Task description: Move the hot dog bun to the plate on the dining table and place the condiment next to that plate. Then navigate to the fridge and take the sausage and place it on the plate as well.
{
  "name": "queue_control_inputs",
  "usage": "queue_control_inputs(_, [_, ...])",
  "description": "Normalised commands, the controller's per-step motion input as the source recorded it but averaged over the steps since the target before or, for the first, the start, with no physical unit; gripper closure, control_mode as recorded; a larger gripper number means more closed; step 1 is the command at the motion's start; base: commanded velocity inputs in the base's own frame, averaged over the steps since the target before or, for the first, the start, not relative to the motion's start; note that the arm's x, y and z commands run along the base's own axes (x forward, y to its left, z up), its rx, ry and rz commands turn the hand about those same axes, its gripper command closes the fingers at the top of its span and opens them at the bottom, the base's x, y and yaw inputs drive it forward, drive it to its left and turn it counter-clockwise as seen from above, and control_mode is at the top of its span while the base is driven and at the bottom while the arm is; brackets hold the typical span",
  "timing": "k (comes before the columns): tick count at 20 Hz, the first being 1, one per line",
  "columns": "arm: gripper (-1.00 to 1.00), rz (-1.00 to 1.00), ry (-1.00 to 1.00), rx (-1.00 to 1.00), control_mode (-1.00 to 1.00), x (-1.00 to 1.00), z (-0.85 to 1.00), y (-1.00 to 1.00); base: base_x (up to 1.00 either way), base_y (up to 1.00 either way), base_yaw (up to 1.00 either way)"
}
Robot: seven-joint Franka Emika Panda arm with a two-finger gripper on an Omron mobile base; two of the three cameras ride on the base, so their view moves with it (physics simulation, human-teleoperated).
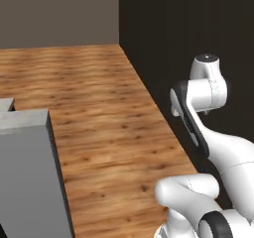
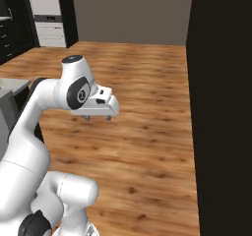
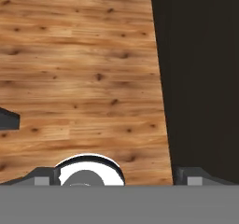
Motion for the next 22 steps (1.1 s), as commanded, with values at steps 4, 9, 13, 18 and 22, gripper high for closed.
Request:
queue_control_inputs(4, [-1.00, 0.00, 0.00, 0.00, 1.00, 0.00, 0.00, 0.00, 1.00, -0.27, 0.25])
queue_control_inputs(9, [-1.00, 0.00, 0.00, 0.00, 1.00, 0.00, 0.00, 0.00, 1.00, -0.07, 0.27])
queue_control_inputs(13, [-1.00, 0.00, 0.00, 0.00, 1.00, 0.00, 0.00, 0.00, 1.00, -0.10, 0.27])
queue_control_inputs(18, [-1.00, 0.00, 0.00, 0.00, 1.00, 0.00, 0.00, 0.00, 1.00, -0.21, 0.26])
queue_control_inputs(22, [-1.00, 0.00, 0.00, 0.00, 1.00, 0.00, 0.00, 0.00, 1.00, -0.24, 0.25])
